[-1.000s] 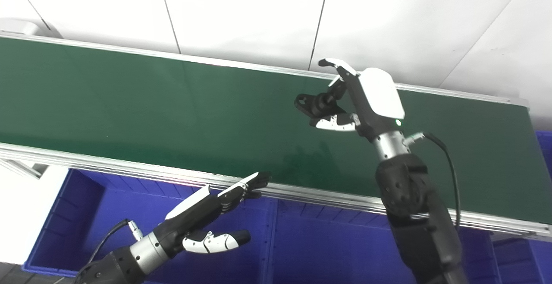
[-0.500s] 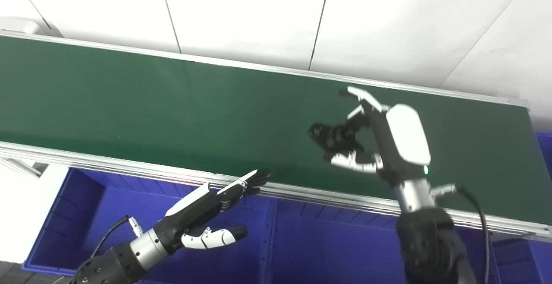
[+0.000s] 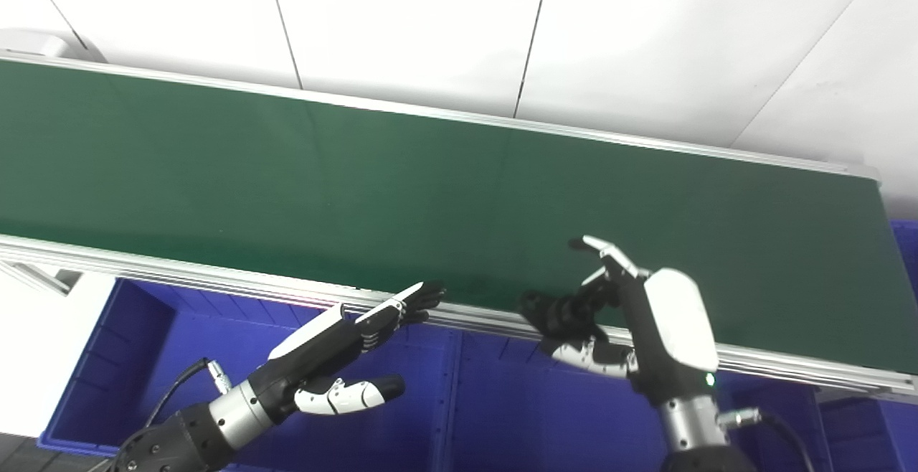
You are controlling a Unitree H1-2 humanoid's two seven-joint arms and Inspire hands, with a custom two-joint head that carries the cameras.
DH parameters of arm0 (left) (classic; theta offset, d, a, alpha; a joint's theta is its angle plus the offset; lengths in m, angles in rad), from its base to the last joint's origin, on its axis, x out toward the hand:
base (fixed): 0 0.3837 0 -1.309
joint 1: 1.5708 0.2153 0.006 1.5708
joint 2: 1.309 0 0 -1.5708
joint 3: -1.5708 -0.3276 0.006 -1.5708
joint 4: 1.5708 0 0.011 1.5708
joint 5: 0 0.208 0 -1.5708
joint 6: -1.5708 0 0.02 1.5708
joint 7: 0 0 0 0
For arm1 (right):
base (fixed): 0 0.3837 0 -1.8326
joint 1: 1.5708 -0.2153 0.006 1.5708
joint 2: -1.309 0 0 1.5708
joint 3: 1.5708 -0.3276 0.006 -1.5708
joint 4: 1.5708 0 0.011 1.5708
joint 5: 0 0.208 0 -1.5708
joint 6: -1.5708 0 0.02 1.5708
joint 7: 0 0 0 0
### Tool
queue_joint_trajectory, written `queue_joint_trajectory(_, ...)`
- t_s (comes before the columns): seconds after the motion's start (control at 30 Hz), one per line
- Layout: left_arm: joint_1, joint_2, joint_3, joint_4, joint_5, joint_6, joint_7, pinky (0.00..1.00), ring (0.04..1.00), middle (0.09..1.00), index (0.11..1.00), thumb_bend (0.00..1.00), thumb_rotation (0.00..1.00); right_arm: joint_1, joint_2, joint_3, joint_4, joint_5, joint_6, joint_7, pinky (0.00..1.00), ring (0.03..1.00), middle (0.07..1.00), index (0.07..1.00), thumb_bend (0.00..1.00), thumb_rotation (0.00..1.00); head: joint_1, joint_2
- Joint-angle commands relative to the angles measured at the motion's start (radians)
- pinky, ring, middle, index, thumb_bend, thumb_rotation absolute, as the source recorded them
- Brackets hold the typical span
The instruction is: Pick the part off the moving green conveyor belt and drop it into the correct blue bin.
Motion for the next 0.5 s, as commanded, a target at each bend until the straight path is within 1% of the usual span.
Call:
queue_joint_trajectory(0.0, -0.001, 0.014, 0.007, -0.040, -0.024, -0.002, 0.000, 0.97, 1.000, 1.000, 1.000, 0.45, 0.67, 0.020, 0.004, 0.013, -0.050, -0.013, -0.047, -0.023, 0.49, 0.462, 0.484, 0.790, 0.54, 0.00, 0.001, 0.002)
queue_joint_trajectory(0.03, -0.004, 0.014, 0.007, -0.042, -0.023, 0.001, 0.000, 0.97, 1.000, 1.000, 1.000, 0.45, 0.68, 0.039, 0.006, 0.018, -0.055, -0.014, -0.047, -0.026, 0.49, 0.462, 0.484, 0.790, 0.54, 0.00, -0.001, 0.011)
queue_joint_trajectory(0.1, -0.009, 0.015, 0.006, -0.045, -0.021, 0.006, -0.001, 0.97, 1.000, 1.000, 1.000, 0.45, 0.69, 0.074, 0.012, 0.025, -0.064, -0.015, -0.041, -0.027, 0.53, 0.462, 0.484, 0.789, 0.54, 0.00, -0.002, 0.012)
queue_joint_trajectory(0.13, -0.011, 0.015, 0.006, -0.045, -0.020, 0.007, -0.001, 0.97, 1.000, 1.000, 1.000, 0.45, 0.70, 0.085, 0.014, 0.027, -0.067, -0.014, -0.040, -0.027, 0.53, 0.477, 0.476, 0.789, 0.53, 0.00, -0.002, 0.012)
queue_joint_trajectory(0.2, -0.016, 0.016, 0.007, -0.049, -0.024, 0.012, -0.002, 0.97, 1.000, 1.000, 1.000, 0.46, 0.71, 0.113, 0.014, 0.029, -0.072, -0.011, -0.044, -0.031, 0.51, 0.486, 0.473, 0.788, 0.53, 0.00, 0.001, 0.034)
queue_joint_trajectory(0.3, -0.024, 0.019, 0.011, -0.057, -0.033, 0.026, -0.003, 0.97, 1.000, 1.000, 1.000, 0.46, 0.71, 0.144, 0.013, 0.028, -0.074, 0.001, -0.051, -0.038, 0.50, 0.481, 0.476, 0.788, 0.53, 0.00, -0.003, 0.064)
queue_joint_trajectory(0.4, -0.033, 0.024, 0.018, -0.068, -0.037, 0.059, -0.002, 0.97, 1.000, 1.000, 1.000, 0.47, 0.72, 0.160, 0.010, 0.027, -0.065, 0.006, -0.056, -0.045, 0.50, 0.480, 0.477, 0.788, 0.53, 0.00, -0.020, 0.073)
queue_joint_trajectory(0.47, -0.040, 0.027, 0.022, -0.064, -0.044, 0.058, -0.008, 0.97, 1.000, 1.000, 1.000, 0.48, 0.74, 0.162, 0.009, 0.030, -0.043, -0.003, -0.050, -0.043, 0.49, 0.483, 0.476, 0.789, 0.53, 0.00, -0.025, 0.078)
